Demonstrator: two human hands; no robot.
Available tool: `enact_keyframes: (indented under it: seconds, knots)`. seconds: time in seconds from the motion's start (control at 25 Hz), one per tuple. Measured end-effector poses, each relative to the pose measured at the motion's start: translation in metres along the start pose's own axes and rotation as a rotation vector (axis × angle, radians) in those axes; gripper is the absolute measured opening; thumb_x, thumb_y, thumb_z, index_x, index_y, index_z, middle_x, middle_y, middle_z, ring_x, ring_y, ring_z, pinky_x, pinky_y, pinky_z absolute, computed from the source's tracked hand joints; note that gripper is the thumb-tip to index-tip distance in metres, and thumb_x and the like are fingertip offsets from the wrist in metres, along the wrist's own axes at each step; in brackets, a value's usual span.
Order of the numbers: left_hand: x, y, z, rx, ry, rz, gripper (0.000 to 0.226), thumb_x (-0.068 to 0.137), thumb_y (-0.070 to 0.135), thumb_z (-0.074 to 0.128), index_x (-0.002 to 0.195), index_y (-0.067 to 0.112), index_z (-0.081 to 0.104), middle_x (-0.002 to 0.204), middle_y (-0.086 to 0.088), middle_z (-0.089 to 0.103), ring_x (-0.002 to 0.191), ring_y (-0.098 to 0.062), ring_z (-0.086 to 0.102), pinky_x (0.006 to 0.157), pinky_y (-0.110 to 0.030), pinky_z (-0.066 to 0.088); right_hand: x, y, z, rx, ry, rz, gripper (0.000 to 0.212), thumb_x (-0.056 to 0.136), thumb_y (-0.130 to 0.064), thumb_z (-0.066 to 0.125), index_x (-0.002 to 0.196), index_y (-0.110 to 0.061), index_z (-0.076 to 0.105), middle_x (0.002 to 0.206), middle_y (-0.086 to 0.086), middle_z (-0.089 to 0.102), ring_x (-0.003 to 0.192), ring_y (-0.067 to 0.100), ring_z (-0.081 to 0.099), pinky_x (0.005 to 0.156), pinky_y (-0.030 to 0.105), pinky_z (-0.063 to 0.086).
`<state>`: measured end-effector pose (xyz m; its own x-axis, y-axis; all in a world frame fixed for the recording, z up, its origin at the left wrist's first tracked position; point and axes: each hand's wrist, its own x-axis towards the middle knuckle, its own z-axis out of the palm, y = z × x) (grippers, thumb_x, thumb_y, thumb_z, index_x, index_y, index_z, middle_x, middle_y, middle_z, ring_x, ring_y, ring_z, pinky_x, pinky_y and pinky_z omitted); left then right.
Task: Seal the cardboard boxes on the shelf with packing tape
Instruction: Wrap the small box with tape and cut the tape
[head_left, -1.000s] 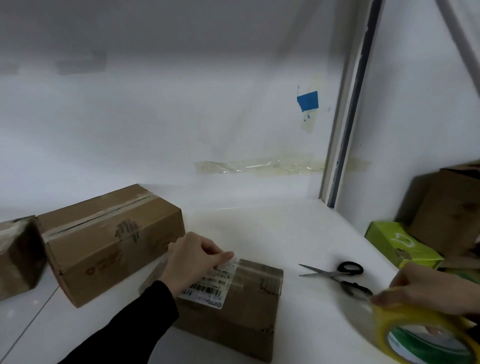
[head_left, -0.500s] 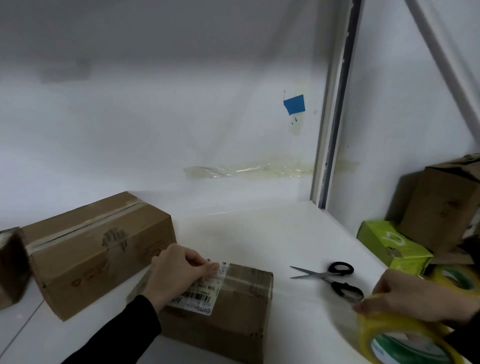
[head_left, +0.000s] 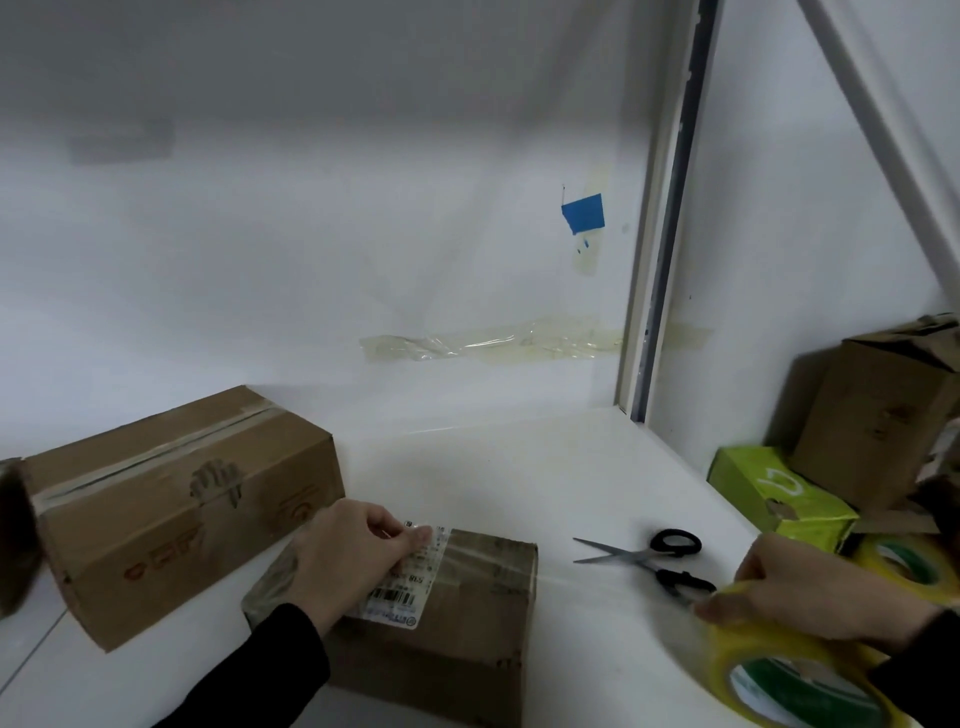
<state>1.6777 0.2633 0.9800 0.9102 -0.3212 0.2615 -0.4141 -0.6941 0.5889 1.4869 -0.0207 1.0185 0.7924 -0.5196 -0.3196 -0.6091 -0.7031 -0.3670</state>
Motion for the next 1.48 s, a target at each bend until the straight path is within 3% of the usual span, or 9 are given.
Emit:
enact_keyframes:
  seconds: [0.24, 0.44, 0.72, 0.84, 0.96, 1.08, 1.24, 1.36, 1.48]
  knots:
    - [0.003, 0.004, 0.004, 0.218, -0.006, -0.035, 0.046, 0.069, 0.068, 0.062, 0.060, 0.024, 0.050, 0.070, 0.012, 0.059, 0.077, -0.009, 0.057, 0.082, -0.034, 0.046, 0.004, -0.007, 0.005, -0.101, 0.034, 0.027, 0.042, 0.071, -0.053, 0.069, 0.060, -0.021, 0.044, 0.060, -0.007, 0.046, 0.054, 0.004, 0.041, 0.048, 0.017, 0.030]
    - [0.003, -0.005, 0.004, 0.388, 0.007, -0.051, 0.061, 0.068, 0.082, 0.045, 0.059, 0.022, 0.044, 0.070, 0.009, 0.060, 0.071, -0.009, 0.057, 0.083, -0.034, 0.042, 0.002, -0.020, 0.008, -0.203, 0.070, 0.038, 0.043, 0.073, -0.050, 0.065, 0.059, -0.022, 0.036, 0.063, -0.007, 0.042, 0.061, 0.008, 0.043, 0.048, 0.019, 0.030]
    - [0.001, -0.005, 0.001, 0.238, -0.018, -0.091, 0.036, 0.082, 0.058, 0.055, 0.070, 0.027, 0.042, 0.075, 0.012, 0.054, 0.076, -0.007, 0.052, 0.077, -0.030, 0.031, -0.007, -0.024, 0.013, -0.205, 0.134, -0.022, 0.037, 0.078, -0.051, 0.058, 0.090, -0.023, 0.036, 0.093, -0.005, 0.043, 0.090, 0.012, 0.045, 0.061, 0.019, 0.034]
    - [-0.004, 0.011, 0.000, 0.301, 0.050, 0.089, 0.013, 0.089, 0.040, 0.052, 0.095, 0.033, 0.043, 0.101, 0.016, 0.051, 0.099, -0.007, 0.051, 0.083, -0.028, 0.026, -0.015, -0.024, 0.013, -0.170, 0.180, -0.051, 0.030, 0.080, -0.051, 0.055, 0.083, -0.026, 0.038, 0.105, -0.003, 0.049, 0.108, 0.013, 0.052, 0.076, 0.020, 0.034]
    - [-0.016, 0.022, 0.015, 0.292, -0.138, 0.353, 0.051, 0.094, 0.055, 0.028, 0.140, 0.035, 0.031, 0.146, 0.028, 0.014, 0.140, -0.004, 0.021, 0.109, -0.027, 0.013, -0.027, -0.029, 0.007, -0.140, 0.164, -0.099, 0.038, 0.085, -0.049, 0.054, 0.065, -0.032, 0.026, 0.118, -0.003, 0.053, 0.123, 0.011, 0.048, 0.088, 0.020, 0.035]
    - [-0.018, 0.020, 0.021, 0.444, -0.415, 0.333, 0.124, 0.046, 0.091, -0.022, 0.149, 0.023, -0.009, 0.146, 0.017, -0.022, 0.143, -0.008, -0.015, 0.117, -0.031, -0.008, -0.024, -0.026, 0.005, -0.114, 0.186, -0.092, 0.021, 0.082, -0.049, 0.055, 0.084, -0.034, 0.041, 0.125, -0.003, 0.054, 0.122, 0.012, 0.049, 0.079, 0.018, 0.033]
    - [-0.004, 0.027, 0.001, 0.531, -0.783, 0.323, 0.142, 0.032, 0.100, 0.023, 0.142, 0.026, -0.029, 0.151, 0.003, -0.032, 0.140, -0.017, -0.028, 0.114, -0.041, -0.017, -0.012, -0.017, 0.011, -0.143, 0.144, -0.046, 0.042, 0.077, -0.050, 0.060, 0.107, -0.023, 0.047, 0.125, -0.001, 0.056, 0.115, 0.015, 0.053, 0.075, 0.021, 0.035]
    - [-0.002, 0.032, 0.004, 0.673, -0.802, 0.517, 0.142, 0.016, 0.097, 0.025, 0.126, 0.037, -0.041, 0.147, 0.013, -0.033, 0.136, -0.016, -0.033, 0.110, -0.046, -0.023, -0.012, -0.017, 0.010, -0.131, 0.122, -0.018, 0.055, 0.074, -0.051, 0.062, 0.117, -0.018, 0.052, 0.122, -0.001, 0.058, 0.113, 0.016, 0.055, 0.075, 0.020, 0.036]
    - [-0.005, 0.038, 0.007, 0.514, -0.774, 0.475, 0.144, 0.024, 0.092, 0.039, 0.143, 0.037, -0.020, 0.154, 0.014, -0.006, 0.144, -0.016, -0.012, 0.115, -0.046, -0.013, -0.014, -0.016, 0.006, -0.083, 0.069, -0.003, 0.035, 0.076, -0.051, 0.064, 0.087, -0.020, 0.050, 0.093, -0.008, 0.057, 0.098, 0.011, 0.056, 0.064, 0.017, 0.037]
